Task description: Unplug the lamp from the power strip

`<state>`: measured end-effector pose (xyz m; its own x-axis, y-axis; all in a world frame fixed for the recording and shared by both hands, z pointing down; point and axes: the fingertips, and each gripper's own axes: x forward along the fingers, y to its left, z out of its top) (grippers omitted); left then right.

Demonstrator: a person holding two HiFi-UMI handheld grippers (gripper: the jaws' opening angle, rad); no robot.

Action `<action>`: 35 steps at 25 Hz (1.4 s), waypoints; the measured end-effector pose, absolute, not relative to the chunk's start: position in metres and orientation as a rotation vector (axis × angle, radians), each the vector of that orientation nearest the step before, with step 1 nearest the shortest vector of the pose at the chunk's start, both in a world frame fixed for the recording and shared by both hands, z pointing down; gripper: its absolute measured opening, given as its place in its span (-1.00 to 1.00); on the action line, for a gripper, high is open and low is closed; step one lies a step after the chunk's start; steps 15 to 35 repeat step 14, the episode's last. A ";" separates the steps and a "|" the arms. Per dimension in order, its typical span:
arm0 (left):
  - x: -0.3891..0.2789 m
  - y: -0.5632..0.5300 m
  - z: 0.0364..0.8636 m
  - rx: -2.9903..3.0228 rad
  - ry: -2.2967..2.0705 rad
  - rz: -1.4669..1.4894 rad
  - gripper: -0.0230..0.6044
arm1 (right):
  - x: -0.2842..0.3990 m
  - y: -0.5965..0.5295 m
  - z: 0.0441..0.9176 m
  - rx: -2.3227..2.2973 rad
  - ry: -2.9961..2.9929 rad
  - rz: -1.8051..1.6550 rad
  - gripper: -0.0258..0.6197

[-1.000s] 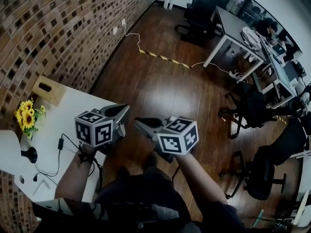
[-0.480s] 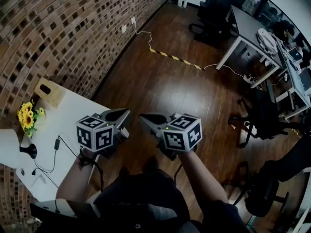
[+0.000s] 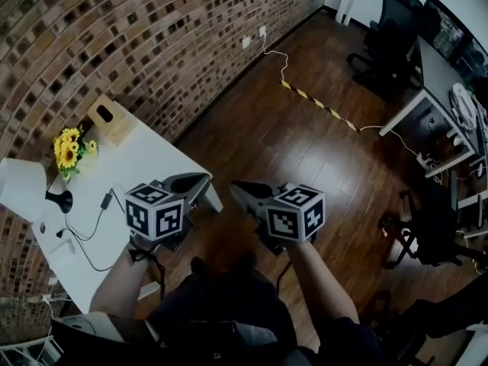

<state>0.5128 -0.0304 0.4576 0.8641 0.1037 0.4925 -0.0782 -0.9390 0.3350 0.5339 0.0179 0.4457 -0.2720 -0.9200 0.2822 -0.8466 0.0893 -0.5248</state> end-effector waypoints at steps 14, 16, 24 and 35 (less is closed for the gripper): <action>0.408 -0.121 0.440 2.644 -0.239 0.594 -0.86 | 0.427 -0.074 0.429 -1.603 2.488 -0.928 -0.96; 0.408 -0.121 0.440 2.644 -0.239 0.594 -0.86 | 0.427 -0.074 0.429 -1.603 2.488 -0.928 -0.96; 0.408 -0.121 0.440 2.644 -0.239 0.594 -0.86 | 0.427 -0.074 0.429 -1.603 2.488 -0.928 -0.96; 0.408 -0.121 0.440 2.644 -0.239 0.594 -0.86 | 0.427 -0.074 0.429 -1.603 2.488 -0.928 -0.96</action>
